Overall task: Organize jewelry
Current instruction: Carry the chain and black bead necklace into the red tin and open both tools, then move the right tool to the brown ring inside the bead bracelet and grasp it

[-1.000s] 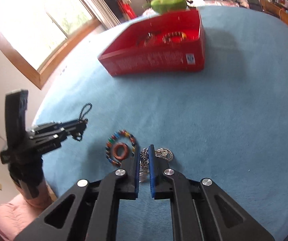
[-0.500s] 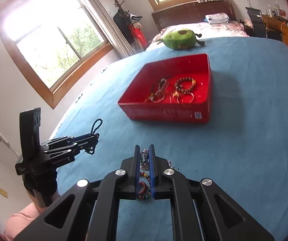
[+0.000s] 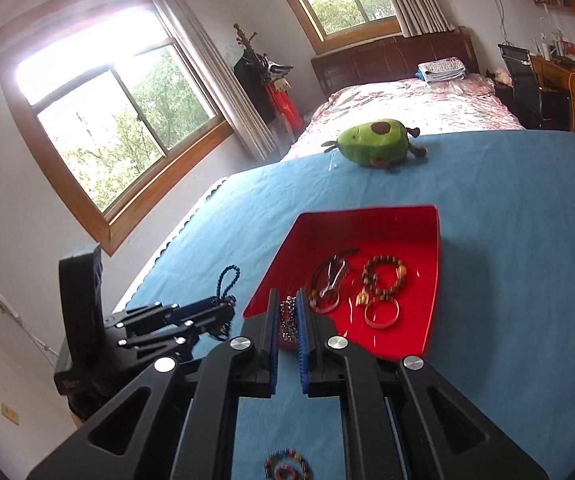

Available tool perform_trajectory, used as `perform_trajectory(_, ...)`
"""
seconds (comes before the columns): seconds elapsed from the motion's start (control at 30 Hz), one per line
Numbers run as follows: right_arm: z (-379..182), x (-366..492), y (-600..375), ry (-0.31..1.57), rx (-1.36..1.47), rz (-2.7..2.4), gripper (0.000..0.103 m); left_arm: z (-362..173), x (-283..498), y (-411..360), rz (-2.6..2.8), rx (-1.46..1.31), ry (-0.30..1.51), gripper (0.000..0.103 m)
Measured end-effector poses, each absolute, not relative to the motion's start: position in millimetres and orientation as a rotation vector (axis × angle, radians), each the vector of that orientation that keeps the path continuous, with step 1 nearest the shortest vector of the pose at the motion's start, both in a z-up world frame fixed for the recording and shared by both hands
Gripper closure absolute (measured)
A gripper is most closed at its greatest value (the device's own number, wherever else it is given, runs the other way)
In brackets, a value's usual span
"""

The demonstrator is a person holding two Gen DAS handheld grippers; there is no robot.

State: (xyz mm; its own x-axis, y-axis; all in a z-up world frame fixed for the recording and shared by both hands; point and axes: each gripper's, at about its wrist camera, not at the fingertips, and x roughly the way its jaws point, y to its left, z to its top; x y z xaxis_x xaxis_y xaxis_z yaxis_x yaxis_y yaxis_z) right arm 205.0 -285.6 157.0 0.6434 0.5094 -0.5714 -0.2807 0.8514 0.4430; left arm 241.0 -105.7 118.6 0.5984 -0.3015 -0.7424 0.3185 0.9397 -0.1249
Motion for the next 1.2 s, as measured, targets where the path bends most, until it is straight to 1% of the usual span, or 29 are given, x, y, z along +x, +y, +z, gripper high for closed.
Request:
perform_trajectory(0.13, 145.8, 249.8, -281.7, 0.766, 0.339, 0.435, 0.095, 107.6, 279.8, -114.8, -0.369, 0.005, 0.884, 0.082)
perform_trajectory(0.27, 110.0, 295.8, -278.7, 0.815, 0.351, 0.401, 0.095, 84.4, 319.3, -125.3, -0.362, 0.001, 0.917, 0.082)
perform_trajectory(0.43, 69.0, 329.1, -276.7, 0.868, 0.364, 0.381, 0.095, 59.9, 356.1, -131.2, -0.346, -0.011, 0.952, 0.082)
perform_trajectory(0.47, 60.7, 335.9, -276.1, 0.88, 0.367, 0.383, 0.095, 55.3, 362.5, -132.4, -0.35, -0.011, 0.962, 0.082)
perform_trajectory(0.53, 51.2, 343.3, -273.8, 0.9, 0.363, 0.384, 0.095, 47.9, 373.1, -133.4, -0.357, -0.017, 0.988, 0.075)
perform_trajectory(0.57, 47.9, 343.9, -273.0, 0.907, 0.364, 0.381, 0.091, 46.1, 374.8, -133.8, -0.354, -0.014, 0.991, 0.07)
perform_trajectory(0.6, 44.0, 345.6, -272.3, 0.915, 0.366, 0.381, 0.09, 44.1, 376.5, -133.8, -0.346, -0.007, 0.992, 0.068)
perform_trajectory(0.63, 40.4, 346.1, -272.2, 0.922, 0.365, 0.379, 0.085, 41.6, 378.0, -133.5, -0.337, -0.001, 0.996, 0.067)
perform_trajectory(0.67, 39.5, 345.6, -272.7, 0.923, 0.366, 0.379, 0.081, 40.0, 378.5, -132.5, -0.336, -0.002, 1.001, 0.066)
perform_trajectory(0.9, 47.8, 328.8, -279.1, 0.902, 0.37, 0.379, 0.081, 39.9, 375.4, -129.2, -0.313, -0.008, 1.011, 0.065)
perform_trajectory(1.0, 57.7, 321.0, -280.0, 0.884, 0.366, 0.384, 0.081, 47.0, 366.3, -129.1, -0.301, -0.006, 0.993, 0.059)
perform_trajectory(1.2, 67.5, 296.6, -279.5, 0.889, 0.34, 0.373, 0.081, 60.8, 333.3, -123.0, -0.277, 0.029, 0.957, 0.049)
